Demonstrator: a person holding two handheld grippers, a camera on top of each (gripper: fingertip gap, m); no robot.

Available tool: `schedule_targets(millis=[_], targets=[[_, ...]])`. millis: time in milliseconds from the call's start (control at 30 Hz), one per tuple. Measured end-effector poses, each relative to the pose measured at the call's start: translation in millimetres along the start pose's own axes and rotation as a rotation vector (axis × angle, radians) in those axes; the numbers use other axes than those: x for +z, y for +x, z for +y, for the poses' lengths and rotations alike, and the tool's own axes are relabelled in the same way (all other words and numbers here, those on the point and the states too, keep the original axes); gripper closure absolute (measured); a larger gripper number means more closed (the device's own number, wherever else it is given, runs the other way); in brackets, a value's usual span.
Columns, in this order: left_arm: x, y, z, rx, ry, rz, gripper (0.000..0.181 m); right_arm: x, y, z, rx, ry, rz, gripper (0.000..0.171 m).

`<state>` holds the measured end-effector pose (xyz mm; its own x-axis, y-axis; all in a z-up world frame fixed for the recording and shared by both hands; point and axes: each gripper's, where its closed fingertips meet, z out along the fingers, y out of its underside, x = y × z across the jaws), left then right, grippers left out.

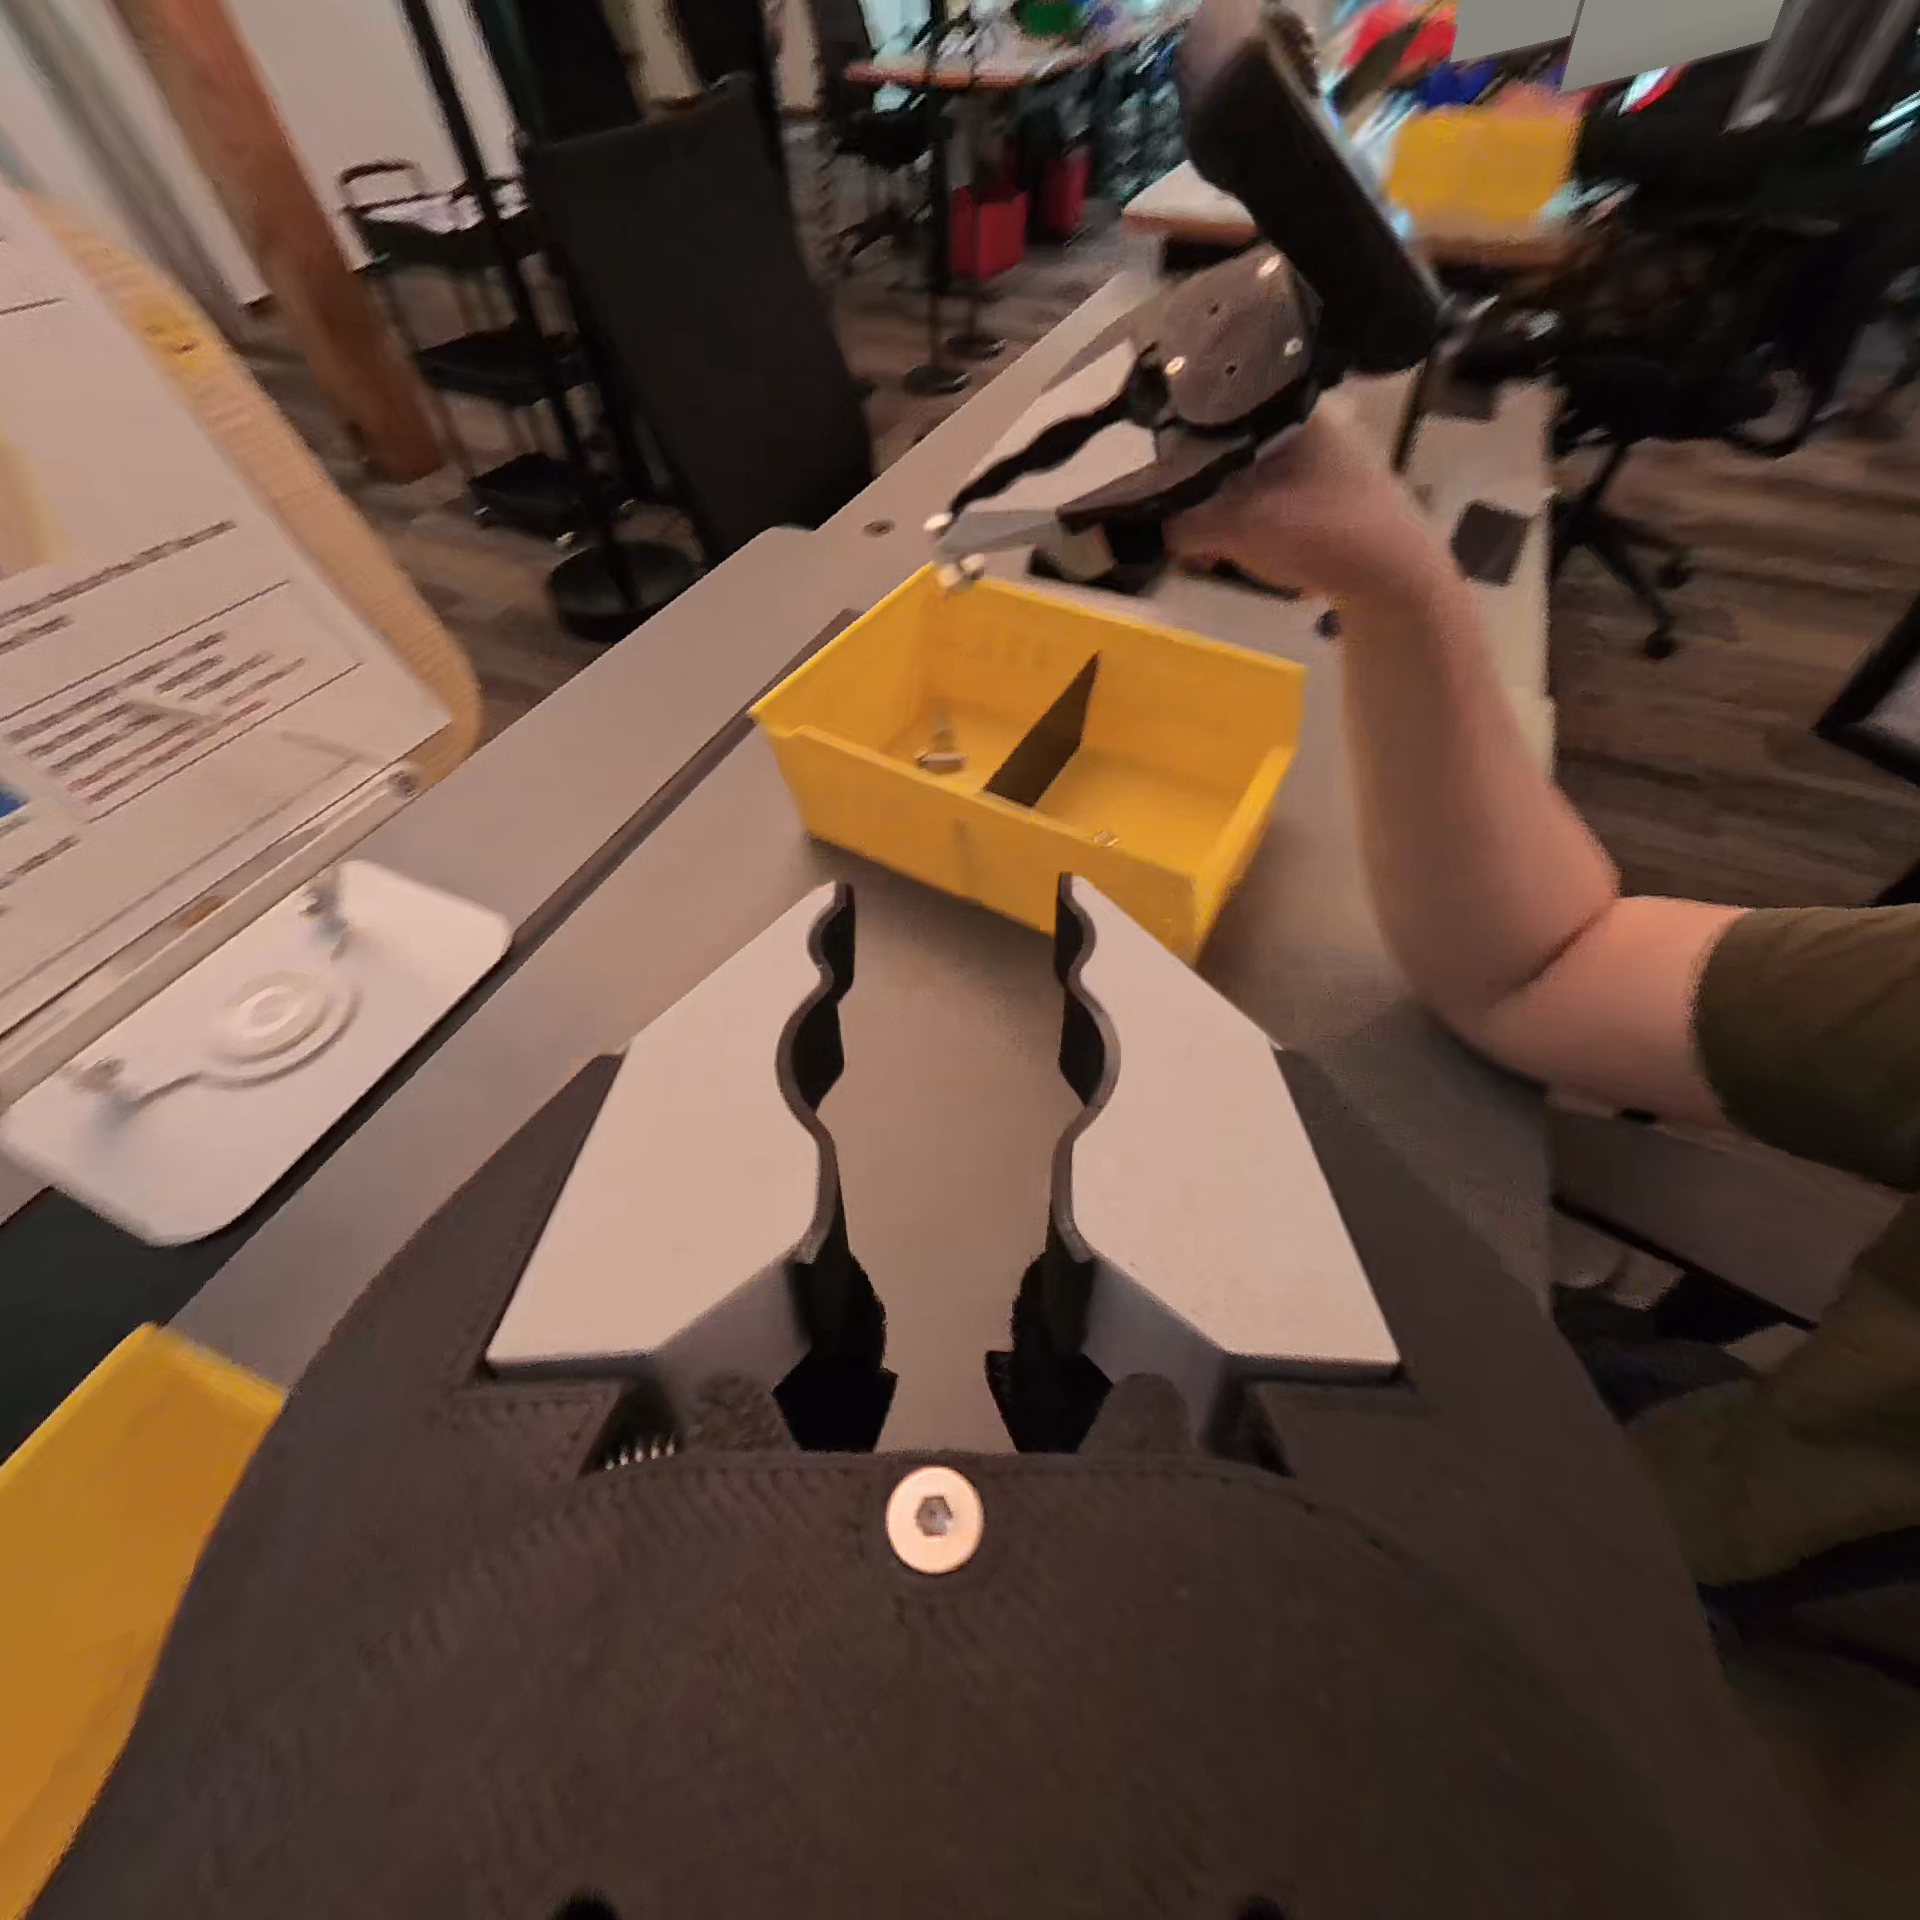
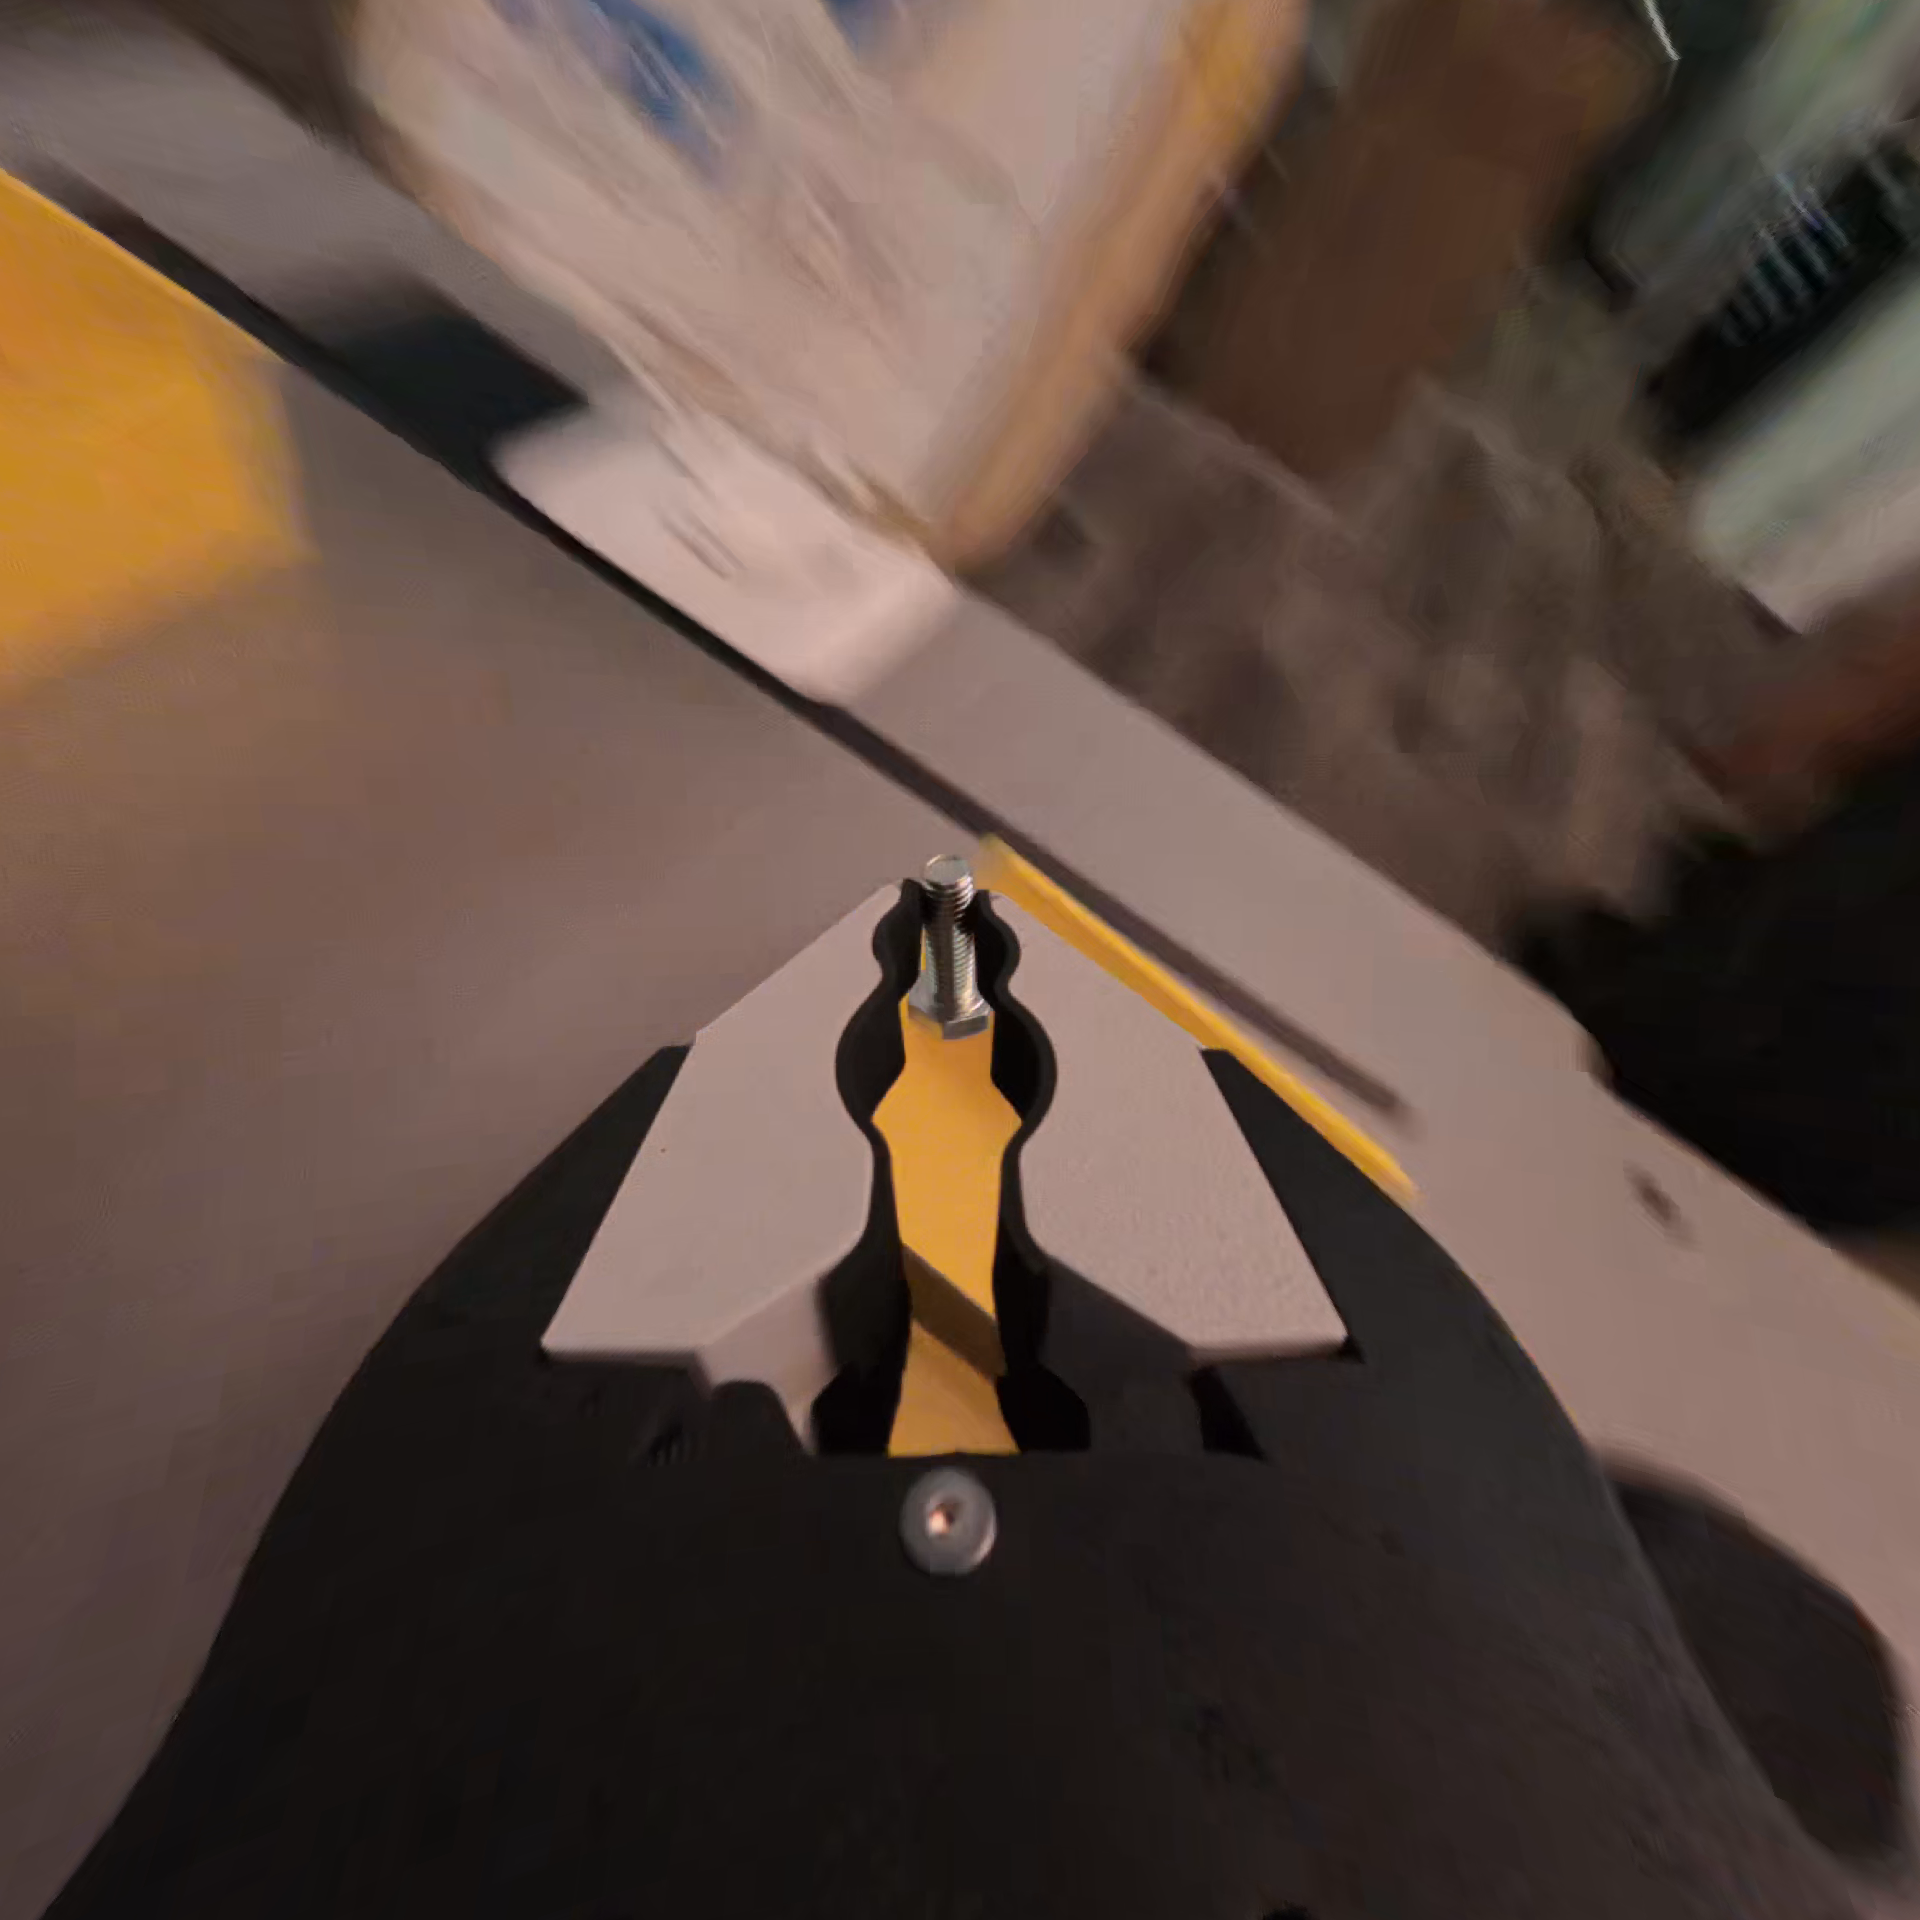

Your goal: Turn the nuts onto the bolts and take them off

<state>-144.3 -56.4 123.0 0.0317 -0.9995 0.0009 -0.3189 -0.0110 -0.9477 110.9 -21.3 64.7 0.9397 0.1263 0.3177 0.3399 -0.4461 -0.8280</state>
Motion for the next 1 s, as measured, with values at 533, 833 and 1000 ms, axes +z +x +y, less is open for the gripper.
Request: schedule_targets(millis=[533,833,1000], targets=[[7.2,-27.0,42.3,0.005,-0.245,-0.174,0.144,85.2,59.5,195.3,0.024,-0.723,0.051,0.162],[-10.9,-45.8,49.3,-0.037,-0.267,-0.234,0.142,74.5,68.1,138.3,0.02,-0.475,0.106,0.151],[-42.2,-80.1,92.1,-0.183,-0.427,-0.315,0.14,19.1,58.2,5.1,-0.077,0.043,0.249,0.149]])
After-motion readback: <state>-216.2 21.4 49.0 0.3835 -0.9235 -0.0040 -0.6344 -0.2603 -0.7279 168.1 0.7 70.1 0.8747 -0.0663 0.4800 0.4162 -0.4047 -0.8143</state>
